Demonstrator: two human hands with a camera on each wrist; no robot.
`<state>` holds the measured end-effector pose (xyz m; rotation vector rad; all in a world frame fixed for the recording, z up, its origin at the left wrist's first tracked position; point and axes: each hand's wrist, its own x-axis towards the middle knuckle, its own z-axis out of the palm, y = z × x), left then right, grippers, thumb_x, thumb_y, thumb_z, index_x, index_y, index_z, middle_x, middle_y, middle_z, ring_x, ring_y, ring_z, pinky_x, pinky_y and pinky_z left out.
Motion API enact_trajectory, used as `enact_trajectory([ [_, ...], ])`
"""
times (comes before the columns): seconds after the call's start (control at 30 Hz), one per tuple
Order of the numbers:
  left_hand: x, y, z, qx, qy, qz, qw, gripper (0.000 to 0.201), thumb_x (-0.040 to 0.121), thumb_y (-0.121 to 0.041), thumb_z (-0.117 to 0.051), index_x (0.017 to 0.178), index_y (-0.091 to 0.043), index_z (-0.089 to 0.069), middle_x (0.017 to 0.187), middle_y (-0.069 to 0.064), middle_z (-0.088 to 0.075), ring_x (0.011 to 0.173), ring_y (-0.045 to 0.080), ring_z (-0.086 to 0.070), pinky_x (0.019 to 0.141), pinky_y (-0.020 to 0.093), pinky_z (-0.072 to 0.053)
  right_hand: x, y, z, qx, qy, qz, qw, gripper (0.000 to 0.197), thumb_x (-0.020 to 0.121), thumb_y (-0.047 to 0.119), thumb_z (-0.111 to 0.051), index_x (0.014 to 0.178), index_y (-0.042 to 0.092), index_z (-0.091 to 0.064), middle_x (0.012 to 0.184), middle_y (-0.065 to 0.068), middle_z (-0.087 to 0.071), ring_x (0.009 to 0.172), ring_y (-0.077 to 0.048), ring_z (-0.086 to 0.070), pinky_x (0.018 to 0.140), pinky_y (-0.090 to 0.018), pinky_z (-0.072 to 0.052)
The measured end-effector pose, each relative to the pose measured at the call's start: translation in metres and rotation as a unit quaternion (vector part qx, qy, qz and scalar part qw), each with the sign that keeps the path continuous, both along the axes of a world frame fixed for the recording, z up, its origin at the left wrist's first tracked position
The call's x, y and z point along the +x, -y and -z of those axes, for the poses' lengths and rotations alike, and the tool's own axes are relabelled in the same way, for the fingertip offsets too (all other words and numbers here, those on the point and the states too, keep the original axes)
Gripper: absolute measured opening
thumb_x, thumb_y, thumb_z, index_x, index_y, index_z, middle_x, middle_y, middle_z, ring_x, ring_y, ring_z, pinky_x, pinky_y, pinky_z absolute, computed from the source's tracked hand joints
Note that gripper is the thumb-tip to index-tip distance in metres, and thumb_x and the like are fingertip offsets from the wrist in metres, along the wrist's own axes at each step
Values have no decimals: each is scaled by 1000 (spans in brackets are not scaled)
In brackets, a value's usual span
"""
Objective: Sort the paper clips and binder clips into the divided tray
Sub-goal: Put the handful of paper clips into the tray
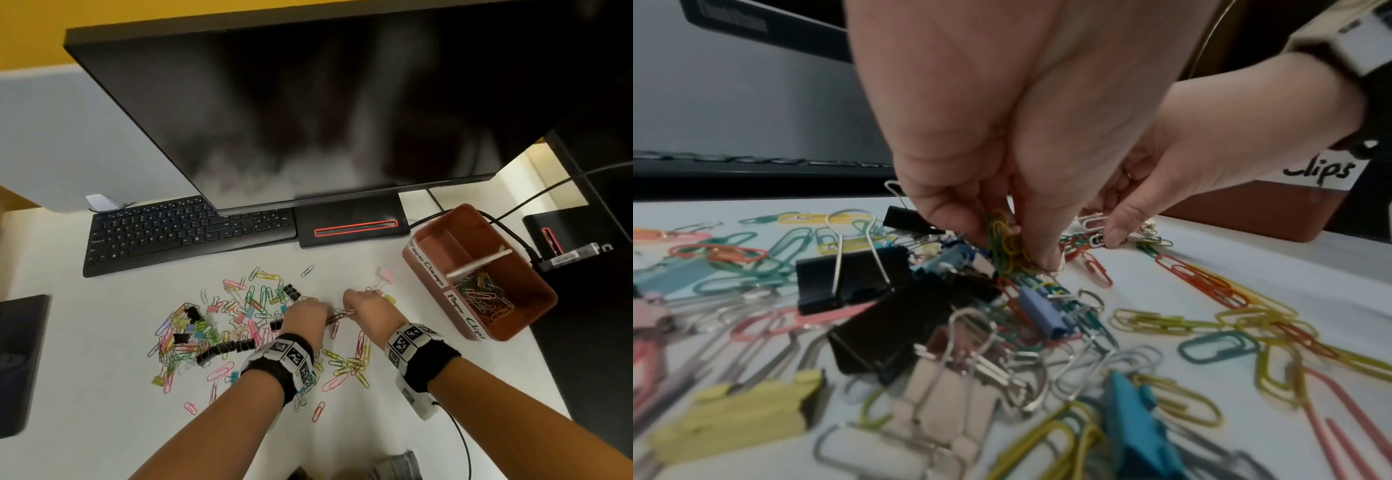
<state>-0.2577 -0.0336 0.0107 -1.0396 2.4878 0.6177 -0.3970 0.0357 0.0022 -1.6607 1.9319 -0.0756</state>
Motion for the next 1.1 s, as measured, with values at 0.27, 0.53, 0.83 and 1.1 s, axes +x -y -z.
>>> enact_trajectory([
  [0.27,1,-3,0,-6,-11,12,1000,37,82,3,-47,112,-17,-56,109,7,-58,103,26,-55,90,35,-47,3,4,6,43,-16,29,999,26,89,1,-46,110,8,-60,110,-12,-56,102,-28,-56,85,-35,-50],
  [0.53,-2,1,-49,78,-158,-52,983,13,90,-16,-55,99,-13,-64,101,5,-64,93,19,-57,77,21,-39,-25,-22,-40,-49,19,96,994,16,91,14,-53,91,5,-66,95,-12,-64,86,-28,-63,73,-30,-47],
  [0.83,-148,-35,-120,197,-349,-36,916,8,79,-16,-70,79,-19,-63,66,-14,-56,57,-4,-50,58,3,-39,-125,-104,-121,-182,-2,349,919,16,83,15,-67,98,10,-70,94,-9,-70,79,-15,-58,78,-23,-44],
  [1.1,-207,-69,-97,322,-308,-128,886,24,84,-25,-66,103,-10,-65,99,5,-64,94,17,-62,68,27,-57,-160,-119,-87,-120,45,410,903,31,93,15,-49,123,18,-54,122,-8,-62,110,-24,-60,96,-40,-50],
])
